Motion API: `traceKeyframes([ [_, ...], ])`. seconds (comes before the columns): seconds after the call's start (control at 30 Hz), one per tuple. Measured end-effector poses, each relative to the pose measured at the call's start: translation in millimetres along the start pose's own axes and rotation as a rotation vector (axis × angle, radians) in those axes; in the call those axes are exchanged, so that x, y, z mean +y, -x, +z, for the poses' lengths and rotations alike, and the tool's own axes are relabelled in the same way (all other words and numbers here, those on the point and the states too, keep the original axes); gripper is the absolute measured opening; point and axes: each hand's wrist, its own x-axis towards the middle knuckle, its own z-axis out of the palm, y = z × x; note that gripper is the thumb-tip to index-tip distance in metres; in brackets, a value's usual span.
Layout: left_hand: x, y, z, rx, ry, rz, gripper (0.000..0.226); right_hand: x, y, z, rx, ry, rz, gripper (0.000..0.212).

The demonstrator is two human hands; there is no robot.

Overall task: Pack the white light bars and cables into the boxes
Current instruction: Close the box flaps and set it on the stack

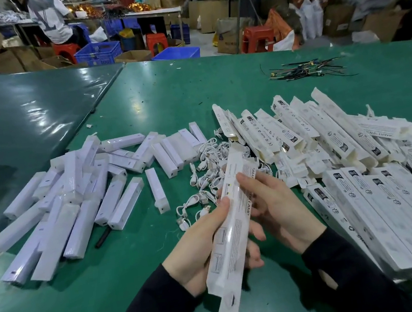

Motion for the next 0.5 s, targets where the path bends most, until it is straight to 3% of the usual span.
traceKeyframes([
  [0.07, -2, -2, 0, 0.057, -0.072, 0.018, 0.053, 1, 1, 2, 0.049, 0.036, -0.048, 0.029],
  [0.17, -8, -5, 1, 0.252, -0.329, 0.137, 0.049, 5, -1, 2, 0.151, 0.085, -0.124, 0.033],
  [0.3, -16, -6, 0, 0.427, -0.637, 0.301, 0.072, 7, -1, 3, 0.279, 0.247, -0.213, 0.021],
  [0.4, -17, -4, 0, 0.353, -0.757, 0.34, 0.076, 9, 0, 7, 0.263, 0.31, -0.171, 0.014],
  [0.5, -16, -2, 1, 0.207, -0.67, 0.31, 0.083, 9, 3, 12, 0.031, 0.04, 0.021, 0.039],
])
